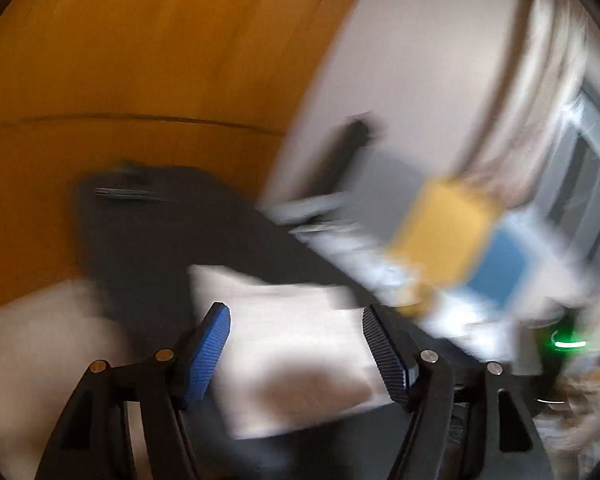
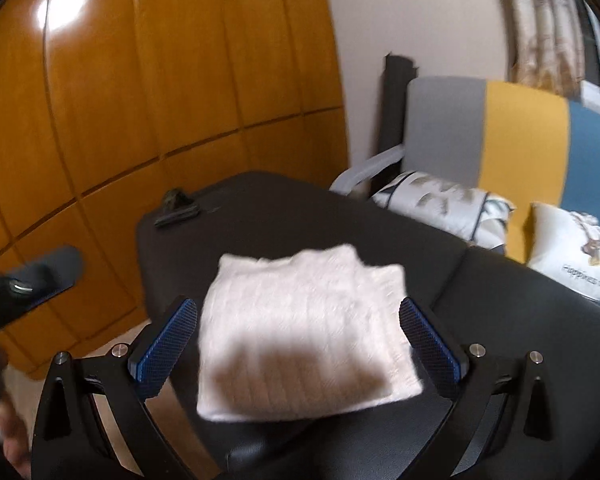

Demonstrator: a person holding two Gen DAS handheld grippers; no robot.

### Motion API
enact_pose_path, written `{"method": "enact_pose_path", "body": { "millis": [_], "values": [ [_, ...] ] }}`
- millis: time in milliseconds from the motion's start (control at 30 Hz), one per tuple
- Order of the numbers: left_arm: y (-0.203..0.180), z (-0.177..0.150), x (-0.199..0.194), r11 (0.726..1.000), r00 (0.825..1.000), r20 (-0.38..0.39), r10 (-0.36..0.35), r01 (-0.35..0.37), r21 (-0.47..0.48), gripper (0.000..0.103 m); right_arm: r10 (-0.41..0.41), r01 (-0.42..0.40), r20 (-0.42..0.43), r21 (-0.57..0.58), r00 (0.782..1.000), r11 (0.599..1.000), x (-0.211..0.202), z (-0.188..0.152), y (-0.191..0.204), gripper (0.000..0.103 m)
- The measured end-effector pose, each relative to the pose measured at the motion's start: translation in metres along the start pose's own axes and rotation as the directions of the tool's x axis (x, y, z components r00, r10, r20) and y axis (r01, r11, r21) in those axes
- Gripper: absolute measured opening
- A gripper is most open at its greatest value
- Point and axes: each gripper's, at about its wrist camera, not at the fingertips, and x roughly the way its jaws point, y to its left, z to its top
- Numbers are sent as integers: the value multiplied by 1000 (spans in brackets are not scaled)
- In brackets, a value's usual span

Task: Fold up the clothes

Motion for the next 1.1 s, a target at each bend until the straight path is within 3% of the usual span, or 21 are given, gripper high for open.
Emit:
{"method": "enact_pose_path", "body": {
  "millis": [33, 133, 233, 367, 533, 667, 767, 867, 1100],
  "values": [
    [-3, 0, -1, 997, 998, 11, 69, -69, 37, 71, -5, 5, 4, 4, 1000, 1000, 1, -1, 2, 103],
    [-3, -2, -7, 991, 991, 64, 119, -123, 55, 72, 14, -14, -2, 11, 1000, 1000, 1, -8, 0, 103],
    [-9, -3, -2, 983, 987, 53, 153, -157, 91, 72, 29, -29, -25, 23, 999, 999, 4, -16, -6, 103],
    [-17, -3, 0, 994, 997, 34, 69, -72, 80, 72, 33, -32, -34, 30, 999, 999, 6, -20, -15, 103],
    [-35, -13, 14, 988, 992, 28, 124, -126, 94, 72, -44, 46, -56, 46, 997, 998, 11, -21, -34, 103],
    [-43, -18, 24, 969, 978, 34, 205, -208, 130, 72, -103, 108, -80, 56, 991, 993, 21, -21, -42, 103],
    [-42, -19, 24, 973, 980, 21, 197, -198, 117, 68, -127, 132, -90, 47, 988, 990, 27, -26, -41, 103],
    [-39, -17, 22, 972, 978, 44, 203, -207, 111, 59, -103, 107, -87, 44, 991, 993, 30, -30, -39, 103],
    [-42, -12, 20, 976, 981, 67, 184, -191, 105, 58, -37, 37, -71, 0, 997, 999, 35, -26, -28, 103]
  ]
}}
